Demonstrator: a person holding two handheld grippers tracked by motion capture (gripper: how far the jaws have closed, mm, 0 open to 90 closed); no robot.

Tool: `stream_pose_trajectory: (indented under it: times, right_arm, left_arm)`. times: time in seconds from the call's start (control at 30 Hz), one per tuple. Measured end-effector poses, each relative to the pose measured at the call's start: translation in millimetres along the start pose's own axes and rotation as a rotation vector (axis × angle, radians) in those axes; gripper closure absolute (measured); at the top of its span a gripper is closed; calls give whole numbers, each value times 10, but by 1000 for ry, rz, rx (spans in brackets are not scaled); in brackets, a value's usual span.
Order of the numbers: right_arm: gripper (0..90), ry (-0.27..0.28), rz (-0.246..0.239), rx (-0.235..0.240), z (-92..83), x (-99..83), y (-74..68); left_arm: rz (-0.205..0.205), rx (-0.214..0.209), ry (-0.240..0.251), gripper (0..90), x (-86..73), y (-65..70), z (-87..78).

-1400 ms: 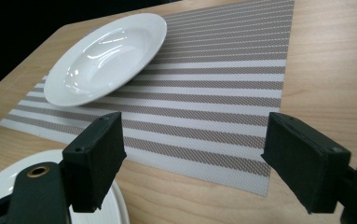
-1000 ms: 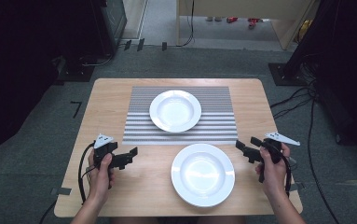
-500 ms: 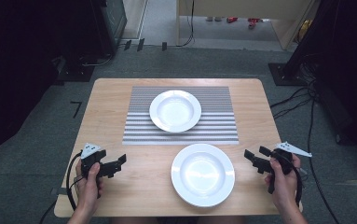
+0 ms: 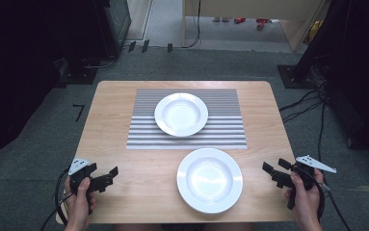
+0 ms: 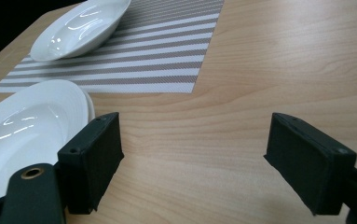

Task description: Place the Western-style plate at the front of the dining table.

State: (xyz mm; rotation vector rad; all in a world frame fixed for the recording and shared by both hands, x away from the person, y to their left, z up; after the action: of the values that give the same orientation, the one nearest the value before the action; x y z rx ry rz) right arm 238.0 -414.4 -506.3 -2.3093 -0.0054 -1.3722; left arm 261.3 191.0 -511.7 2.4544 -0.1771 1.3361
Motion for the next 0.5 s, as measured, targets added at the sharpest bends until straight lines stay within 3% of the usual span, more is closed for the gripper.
stream_pose_trajectory:
  times: [0.33, 0.5]
  right_arm:
    - [182, -9, 14, -18, -164, -138, 99]
    - [182, -14, 20, -30, -206, -181, 135]
  left_arm:
    - [7, 49, 3, 99, -99, -217, -163]
    - [51, 70, -3, 99, -154, -298, -212]
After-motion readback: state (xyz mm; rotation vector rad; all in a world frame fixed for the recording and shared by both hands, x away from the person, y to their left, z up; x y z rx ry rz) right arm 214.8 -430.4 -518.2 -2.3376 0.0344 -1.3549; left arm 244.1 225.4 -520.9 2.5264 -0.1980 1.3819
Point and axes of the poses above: each handheld gripper's, and its own axes: z roughly forward along the jaws, x roughly out of its top, y roughly to its right, the point moved 4 cm from there along z, roughly forward along the jaws, and after that the axes turned 8 degrees about y, right-handed, at the moved point
